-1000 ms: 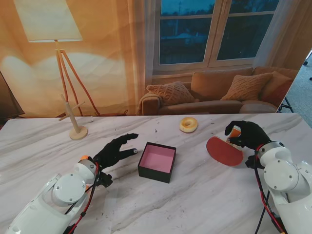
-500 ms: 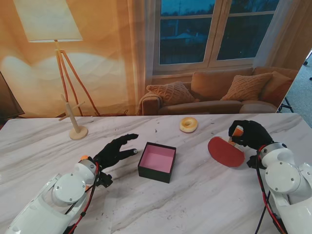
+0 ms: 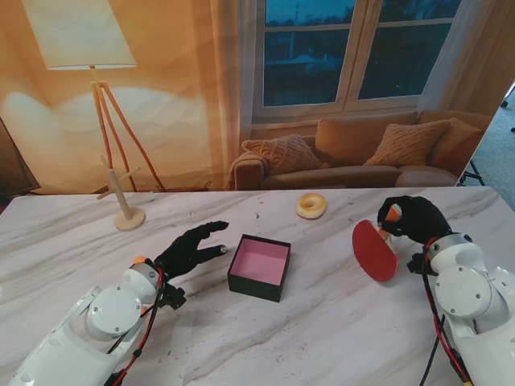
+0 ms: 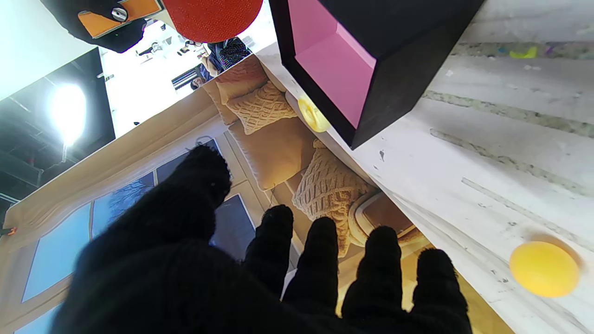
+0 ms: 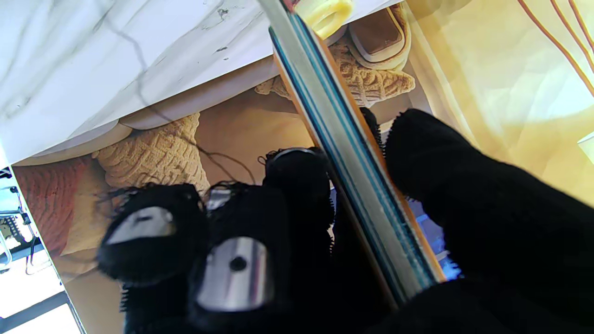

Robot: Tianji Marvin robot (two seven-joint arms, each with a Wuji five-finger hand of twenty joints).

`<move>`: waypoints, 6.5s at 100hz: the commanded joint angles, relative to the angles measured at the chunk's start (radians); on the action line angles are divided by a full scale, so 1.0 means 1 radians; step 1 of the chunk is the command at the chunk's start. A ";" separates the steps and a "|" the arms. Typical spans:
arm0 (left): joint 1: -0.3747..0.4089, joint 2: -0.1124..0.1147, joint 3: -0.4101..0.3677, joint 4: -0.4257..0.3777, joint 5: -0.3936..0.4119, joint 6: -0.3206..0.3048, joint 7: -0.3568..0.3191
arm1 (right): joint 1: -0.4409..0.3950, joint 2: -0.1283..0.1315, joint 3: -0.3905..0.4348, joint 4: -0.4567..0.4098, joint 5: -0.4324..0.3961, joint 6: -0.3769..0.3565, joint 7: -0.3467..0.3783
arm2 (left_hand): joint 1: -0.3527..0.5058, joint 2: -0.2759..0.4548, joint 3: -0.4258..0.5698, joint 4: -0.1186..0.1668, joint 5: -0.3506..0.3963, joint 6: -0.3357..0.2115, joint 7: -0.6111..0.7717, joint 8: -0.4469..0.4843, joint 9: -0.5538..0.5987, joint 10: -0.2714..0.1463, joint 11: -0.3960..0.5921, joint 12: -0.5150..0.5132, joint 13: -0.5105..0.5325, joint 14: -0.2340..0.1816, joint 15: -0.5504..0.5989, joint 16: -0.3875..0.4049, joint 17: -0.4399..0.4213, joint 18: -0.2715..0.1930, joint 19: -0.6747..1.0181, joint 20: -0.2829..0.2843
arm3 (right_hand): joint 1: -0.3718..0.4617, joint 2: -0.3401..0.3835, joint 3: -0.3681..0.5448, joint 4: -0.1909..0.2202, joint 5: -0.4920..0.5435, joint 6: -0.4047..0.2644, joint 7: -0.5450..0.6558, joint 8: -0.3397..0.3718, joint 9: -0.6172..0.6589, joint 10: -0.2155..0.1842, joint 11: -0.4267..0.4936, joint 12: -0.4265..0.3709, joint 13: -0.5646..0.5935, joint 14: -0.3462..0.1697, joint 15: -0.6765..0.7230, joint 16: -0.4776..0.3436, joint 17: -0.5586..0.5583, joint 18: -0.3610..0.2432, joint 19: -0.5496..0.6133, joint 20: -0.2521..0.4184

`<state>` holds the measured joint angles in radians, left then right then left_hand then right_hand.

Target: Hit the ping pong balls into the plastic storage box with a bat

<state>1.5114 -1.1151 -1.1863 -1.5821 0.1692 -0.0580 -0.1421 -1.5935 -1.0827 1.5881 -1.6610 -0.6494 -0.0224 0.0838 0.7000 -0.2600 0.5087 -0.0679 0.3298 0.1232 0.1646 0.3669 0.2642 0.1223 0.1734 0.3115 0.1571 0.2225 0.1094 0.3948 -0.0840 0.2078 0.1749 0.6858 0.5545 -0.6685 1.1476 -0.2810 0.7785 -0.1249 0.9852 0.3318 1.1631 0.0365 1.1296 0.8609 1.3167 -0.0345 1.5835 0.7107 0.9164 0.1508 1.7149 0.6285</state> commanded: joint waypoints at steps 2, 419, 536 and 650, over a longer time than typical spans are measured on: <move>0.001 -0.004 0.001 -0.001 -0.004 0.005 -0.016 | 0.001 -0.005 -0.009 0.005 0.029 0.023 0.012 | 0.019 0.016 -0.028 0.024 0.018 -0.005 -0.001 -0.001 0.016 0.000 -0.006 0.008 -0.027 0.000 0.002 0.007 -0.016 -0.009 -0.008 0.006 | 0.014 0.033 0.012 -0.021 0.028 -0.002 0.000 -0.030 0.135 0.076 0.016 -0.036 0.000 -0.031 0.012 0.007 0.013 0.034 0.100 -0.047; -0.225 0.057 0.035 0.165 0.413 0.077 -0.149 | -0.068 -0.128 -0.213 -0.096 0.704 0.103 -0.242 | -0.014 -0.167 0.235 0.006 -0.066 -0.057 0.079 0.034 -0.109 0.021 0.014 0.155 -0.038 0.024 0.137 0.194 0.025 0.063 0.214 0.283 | 0.216 0.001 0.048 0.006 0.044 0.026 0.152 0.138 -0.016 0.091 -0.355 -0.330 -0.104 0.110 -0.683 -0.263 -0.212 -0.003 -0.204 -0.114; -0.513 -0.007 0.393 0.579 0.376 0.160 0.002 | -0.105 -0.129 -0.209 -0.129 0.765 0.110 -0.230 | 0.087 -0.168 0.410 0.006 0.081 -0.043 0.460 0.176 -0.074 0.066 0.315 0.363 0.078 0.112 0.700 0.560 0.122 0.028 1.105 0.251 | 0.215 0.012 0.037 0.007 0.039 0.017 0.152 0.145 -0.024 0.085 -0.351 -0.324 -0.119 0.106 -0.664 -0.256 -0.228 -0.010 -0.194 -0.102; -0.449 -0.014 0.317 0.505 0.453 0.173 0.131 | -0.075 -0.134 -0.209 -0.081 0.754 0.166 -0.235 | 0.310 -0.453 0.583 -0.143 0.431 -0.030 0.957 0.128 0.656 0.168 0.427 0.684 0.658 0.226 0.994 0.601 0.718 0.045 1.475 0.129 | 0.215 0.015 0.034 0.007 0.039 0.014 0.154 0.146 -0.027 0.083 -0.350 -0.321 -0.124 0.106 -0.660 -0.257 -0.237 -0.012 -0.191 -0.098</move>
<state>1.0621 -1.1328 -0.8645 -1.0660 0.6244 0.1132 0.0084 -1.6680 -1.2110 1.3795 -1.7390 0.1022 0.1346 -0.1605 0.9417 -0.7386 0.9605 -0.2288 0.7326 0.0845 1.0847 0.4772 0.7920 0.3366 0.4532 0.9592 0.7844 0.3534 1.0727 0.9920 0.6008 0.3224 1.5833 0.8307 0.6897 -0.7319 1.1333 -0.2726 0.7800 -0.0952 1.1079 0.4660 1.1153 0.1530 0.7237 0.5239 1.1867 0.1196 0.8931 0.4405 0.6885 0.1861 1.4906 0.5227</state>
